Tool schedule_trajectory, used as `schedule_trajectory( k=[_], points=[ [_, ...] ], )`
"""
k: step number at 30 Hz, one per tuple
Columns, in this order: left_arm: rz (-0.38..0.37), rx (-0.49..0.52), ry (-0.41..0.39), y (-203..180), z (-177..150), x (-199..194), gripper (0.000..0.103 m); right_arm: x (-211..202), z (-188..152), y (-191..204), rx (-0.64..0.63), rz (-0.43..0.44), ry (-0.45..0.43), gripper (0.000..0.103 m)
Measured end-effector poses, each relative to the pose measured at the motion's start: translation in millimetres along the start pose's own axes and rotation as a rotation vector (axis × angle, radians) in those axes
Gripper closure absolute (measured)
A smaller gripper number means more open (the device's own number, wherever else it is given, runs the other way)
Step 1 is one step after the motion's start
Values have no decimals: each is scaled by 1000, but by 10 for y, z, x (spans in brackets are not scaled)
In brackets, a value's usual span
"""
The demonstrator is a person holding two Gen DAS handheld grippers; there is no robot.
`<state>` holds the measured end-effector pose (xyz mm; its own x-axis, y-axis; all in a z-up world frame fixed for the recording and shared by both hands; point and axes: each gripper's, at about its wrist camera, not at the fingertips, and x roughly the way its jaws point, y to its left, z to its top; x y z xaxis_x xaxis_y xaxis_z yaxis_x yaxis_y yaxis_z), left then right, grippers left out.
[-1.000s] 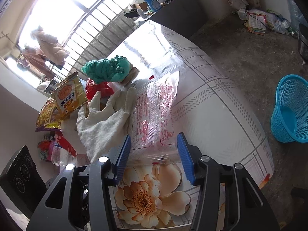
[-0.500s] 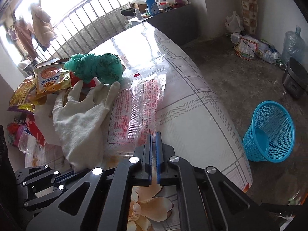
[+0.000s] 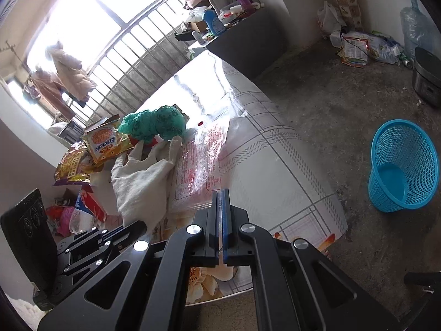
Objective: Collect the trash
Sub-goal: 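Lift the clear plastic bag with the right tool off the table, then carry the bag over the blue basket and open the right tool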
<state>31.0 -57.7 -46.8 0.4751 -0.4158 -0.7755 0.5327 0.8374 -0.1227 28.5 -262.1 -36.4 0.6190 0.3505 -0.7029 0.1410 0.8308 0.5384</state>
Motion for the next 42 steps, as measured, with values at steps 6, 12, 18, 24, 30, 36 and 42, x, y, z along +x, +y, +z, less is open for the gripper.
schedule_trajectory(
  k=[6,12,18,24,30,36,42],
  points=[
    [4,-16,52,15,63,250,101,222,228,17,12,71,25,67],
    [-30,-50,65,78,46,341,101,636,428,-45,63,107,113,66],
    [-69,-82,50,145,46,365,101,750,331,35,76,182,166,76],
    [-69,-86,25,144,47,348,101,703,240,37,71,134,158,96],
    [-65,41,-95,-113,85,-16,101,220,287,-31,61,48,27,99],
    [-161,84,-151,-386,284,-282,102,-457,364,-295,103,-16,-140,99],
    [-268,140,-210,-690,828,-456,102,-1043,370,-604,165,-70,-297,99]
  ],
)
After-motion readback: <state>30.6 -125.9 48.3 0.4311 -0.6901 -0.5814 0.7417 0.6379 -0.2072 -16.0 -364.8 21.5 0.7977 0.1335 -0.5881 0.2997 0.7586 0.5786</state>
